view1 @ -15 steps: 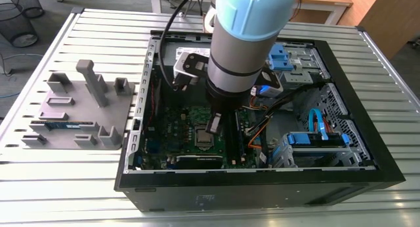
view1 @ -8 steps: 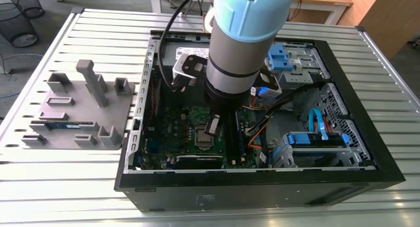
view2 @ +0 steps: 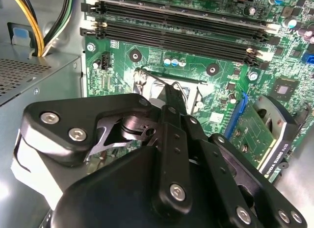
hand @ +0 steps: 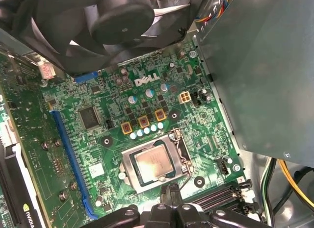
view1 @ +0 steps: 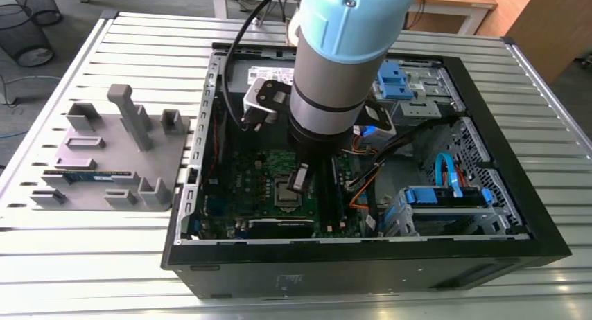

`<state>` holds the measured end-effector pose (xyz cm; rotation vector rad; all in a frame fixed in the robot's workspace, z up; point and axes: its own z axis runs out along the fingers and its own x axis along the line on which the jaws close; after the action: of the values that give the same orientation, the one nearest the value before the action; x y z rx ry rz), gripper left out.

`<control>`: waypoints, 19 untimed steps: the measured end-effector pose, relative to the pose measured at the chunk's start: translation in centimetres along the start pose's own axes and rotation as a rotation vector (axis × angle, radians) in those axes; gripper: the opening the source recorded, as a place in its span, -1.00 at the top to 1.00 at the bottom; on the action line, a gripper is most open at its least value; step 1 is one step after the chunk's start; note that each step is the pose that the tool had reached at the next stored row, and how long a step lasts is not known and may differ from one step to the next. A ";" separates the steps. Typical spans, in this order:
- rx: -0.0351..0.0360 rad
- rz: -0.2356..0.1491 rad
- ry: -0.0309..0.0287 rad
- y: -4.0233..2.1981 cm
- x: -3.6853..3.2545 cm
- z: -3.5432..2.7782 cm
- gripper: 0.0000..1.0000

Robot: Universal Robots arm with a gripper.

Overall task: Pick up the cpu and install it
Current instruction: 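Install the first cpu locking lever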

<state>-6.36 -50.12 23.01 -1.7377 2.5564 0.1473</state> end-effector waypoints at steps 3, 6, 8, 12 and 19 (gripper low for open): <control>0.0001 0.000 0.0000 0.00 0.00 0.01 0.79; 0.0001 0.000 -0.0005 0.01 -0.04 0.07 0.79; 0.0002 0.001 -0.0004 0.04 -0.08 0.15 0.79; 0.0004 0.003 -0.0004 0.08 -0.20 0.31 0.79; 0.0050 0.052 -0.0026 0.24 -0.35 1.45 0.79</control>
<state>-6.47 -49.56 21.62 -1.6693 2.5988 0.1449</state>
